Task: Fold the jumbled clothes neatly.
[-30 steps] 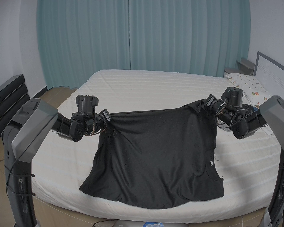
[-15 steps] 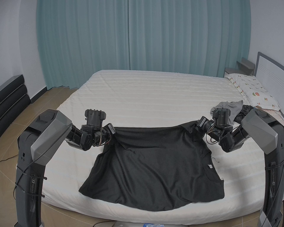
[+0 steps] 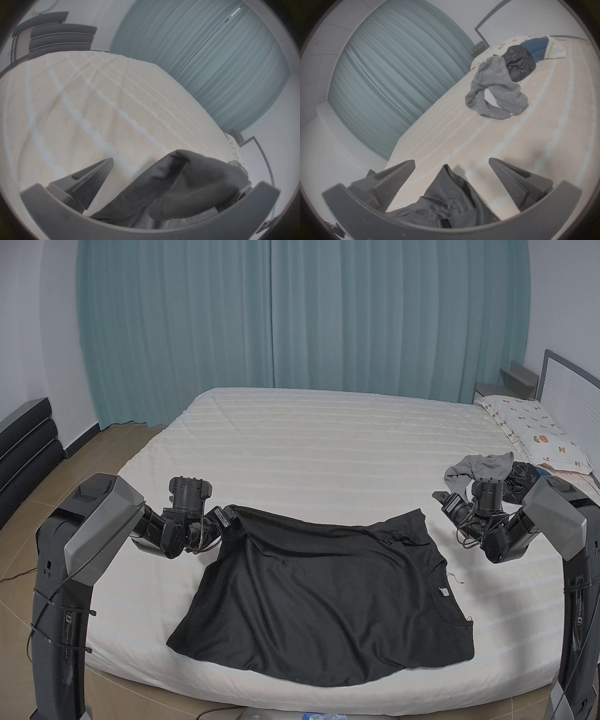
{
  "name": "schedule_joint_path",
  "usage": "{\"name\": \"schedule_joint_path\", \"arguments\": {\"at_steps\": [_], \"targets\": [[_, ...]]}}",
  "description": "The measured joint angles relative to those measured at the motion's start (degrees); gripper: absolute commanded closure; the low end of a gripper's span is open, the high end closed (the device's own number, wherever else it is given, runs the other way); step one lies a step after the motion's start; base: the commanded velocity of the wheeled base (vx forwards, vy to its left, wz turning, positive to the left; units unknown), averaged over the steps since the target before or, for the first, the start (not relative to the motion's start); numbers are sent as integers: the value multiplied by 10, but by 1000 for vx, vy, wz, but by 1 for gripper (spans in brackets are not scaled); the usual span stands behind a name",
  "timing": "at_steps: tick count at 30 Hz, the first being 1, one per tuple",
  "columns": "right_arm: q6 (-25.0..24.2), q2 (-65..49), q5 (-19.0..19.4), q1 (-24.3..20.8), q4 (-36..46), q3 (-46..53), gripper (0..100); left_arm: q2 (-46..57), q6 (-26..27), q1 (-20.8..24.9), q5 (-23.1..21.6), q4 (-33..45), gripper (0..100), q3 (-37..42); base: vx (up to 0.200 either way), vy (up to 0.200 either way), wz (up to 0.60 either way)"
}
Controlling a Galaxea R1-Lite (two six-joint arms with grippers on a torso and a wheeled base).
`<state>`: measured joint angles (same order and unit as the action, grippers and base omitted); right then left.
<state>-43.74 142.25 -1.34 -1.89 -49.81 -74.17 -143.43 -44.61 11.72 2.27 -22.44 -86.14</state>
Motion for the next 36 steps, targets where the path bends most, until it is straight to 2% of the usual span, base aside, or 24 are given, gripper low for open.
{"name": "schedule_joint_path", "arguments": {"at_steps": [5,12,16,20,25,29,33,36], "targets": [[-22,-5,34,8,6,18,0,28,-8,-7,-54,71,0,18,0,0,0],[-33,-18,55,0,23,42,0,62,-41,-37,-198,144,0,26,0,0,0],[-36,-27,65,-10,45,52,0,80,-50,-59,-231,172,0,35,0,0,0],[-37,-35,75,-19,64,53,0,98,-32,-72,-279,220,0,44,0,0,0],[-45,-41,80,-39,74,49,0,118,-24,-89,-295,235,0,55,0,0,0],[-47,-43,80,-53,91,45,0,145,-38,-99,-297,233,0,92,0,0,0],[-50,-42,80,-67,123,35,0,179,-89,-100,-295,204,0,145,0,0,0],[-52,-39,80,-74,147,20,0,200,-133,-97,-289,135,0,187,0,0,0]]}}
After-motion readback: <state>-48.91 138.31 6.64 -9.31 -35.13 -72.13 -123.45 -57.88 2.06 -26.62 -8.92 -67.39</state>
